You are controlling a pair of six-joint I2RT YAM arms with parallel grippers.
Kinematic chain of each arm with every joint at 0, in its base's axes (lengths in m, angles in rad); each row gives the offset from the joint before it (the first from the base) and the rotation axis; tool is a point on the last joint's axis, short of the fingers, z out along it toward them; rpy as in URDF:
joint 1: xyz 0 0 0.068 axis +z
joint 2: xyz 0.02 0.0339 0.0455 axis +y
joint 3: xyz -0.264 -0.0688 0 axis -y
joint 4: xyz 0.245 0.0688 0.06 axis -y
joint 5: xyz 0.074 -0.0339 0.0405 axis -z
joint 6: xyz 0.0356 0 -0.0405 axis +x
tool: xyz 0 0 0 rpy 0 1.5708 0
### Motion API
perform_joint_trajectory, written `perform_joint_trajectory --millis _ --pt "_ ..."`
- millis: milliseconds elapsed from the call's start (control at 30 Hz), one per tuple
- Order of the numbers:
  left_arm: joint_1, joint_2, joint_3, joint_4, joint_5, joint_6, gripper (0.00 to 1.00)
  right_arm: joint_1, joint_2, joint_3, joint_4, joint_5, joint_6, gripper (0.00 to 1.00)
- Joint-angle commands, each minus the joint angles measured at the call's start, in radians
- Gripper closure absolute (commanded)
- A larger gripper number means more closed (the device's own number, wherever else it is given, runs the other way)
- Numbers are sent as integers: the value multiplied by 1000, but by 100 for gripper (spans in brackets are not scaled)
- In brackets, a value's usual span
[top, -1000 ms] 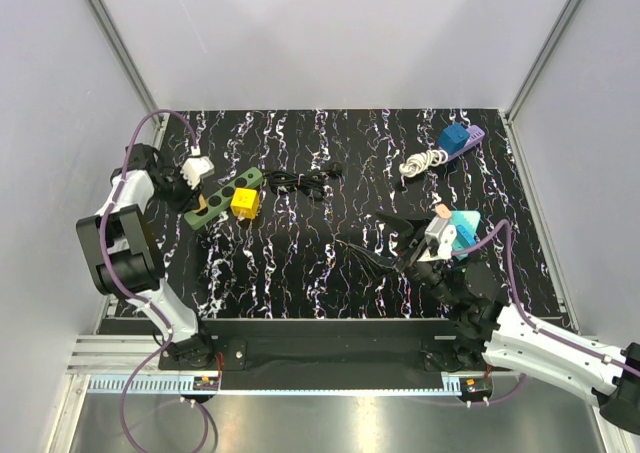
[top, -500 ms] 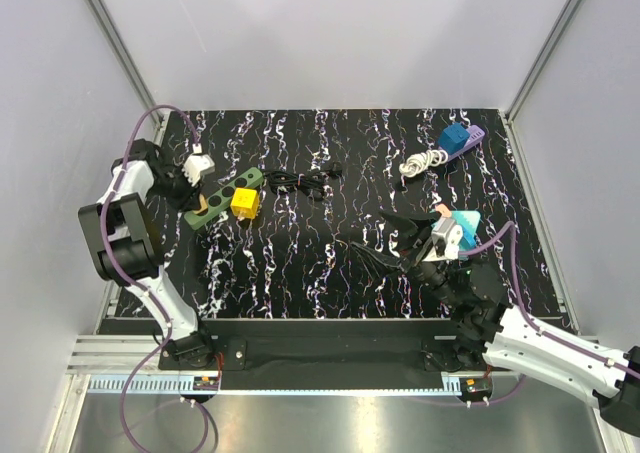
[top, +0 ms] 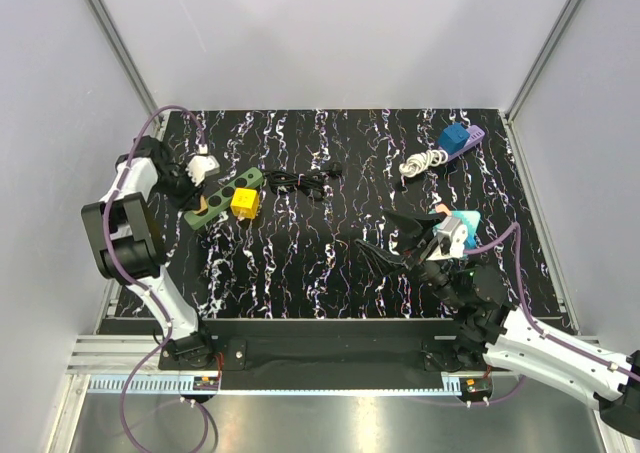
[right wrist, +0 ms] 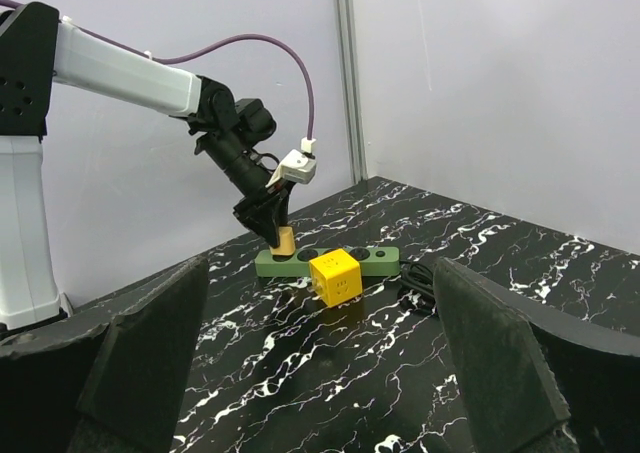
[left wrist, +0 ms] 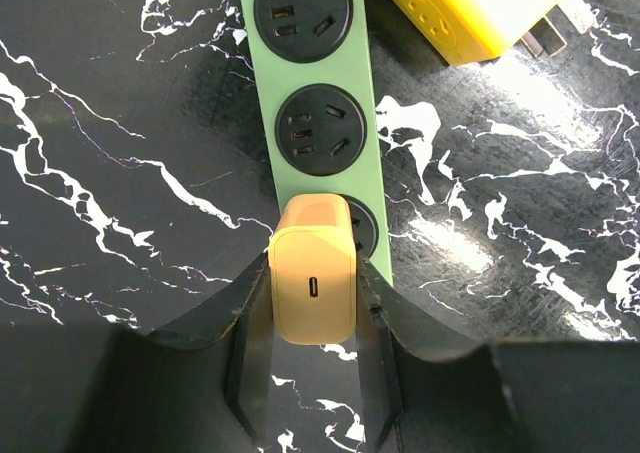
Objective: Insert the plug
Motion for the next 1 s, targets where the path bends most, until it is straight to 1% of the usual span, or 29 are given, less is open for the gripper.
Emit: perform_joint_trajectory --millis 0,33,67,100,133,233,333,400,433,467,500,533,800,967 --pt "-2 127 -85 -69 -266 91 100 4 -2 1 14 50 14 0" --pt "-2 115 -93 -69 -266 94 100 4 -3 1 11 53 12 0" --pt "-2 108 -100 -69 -255 93 94 3 -6 4 9 54 11 0" --pt "-3 102 -100 -68 -245 88 86 4 -7 4 8 53 9 0" --pt "-3 90 -94 -63 -203 75 69 3 -7 5 6 51 11 0" --pt "-21 82 -65 -60 -162 47 47 4 -8 7 0 47 11 0" --pt "-32 75 -47 -57 -130 21 43 3 -11 7 -11 50 3 0" --pt "-34 68 -40 -56 -114 10 37 3 -20 7 -21 56 -2 0" --pt "-37 61 -39 -50 -103 -1 34 3 -22 5 -23 60 -5 0" --pt "-34 59 -40 -50 -102 -5 27 4 -20 7 -23 60 -5 0" --pt "-35 53 -40 -43 -99 -10 24 4 -19 7 -21 62 -8 0" --pt "-35 41 -47 -34 -93 -22 2 3 -8 7 -21 60 -6 0" --pt "-26 -34 -68 33 -88 -93 1 4 18 16 -27 53 -20 0" --pt "-19 -99 -97 104 -88 -152 1 4 26 31 -50 54 -25 0"
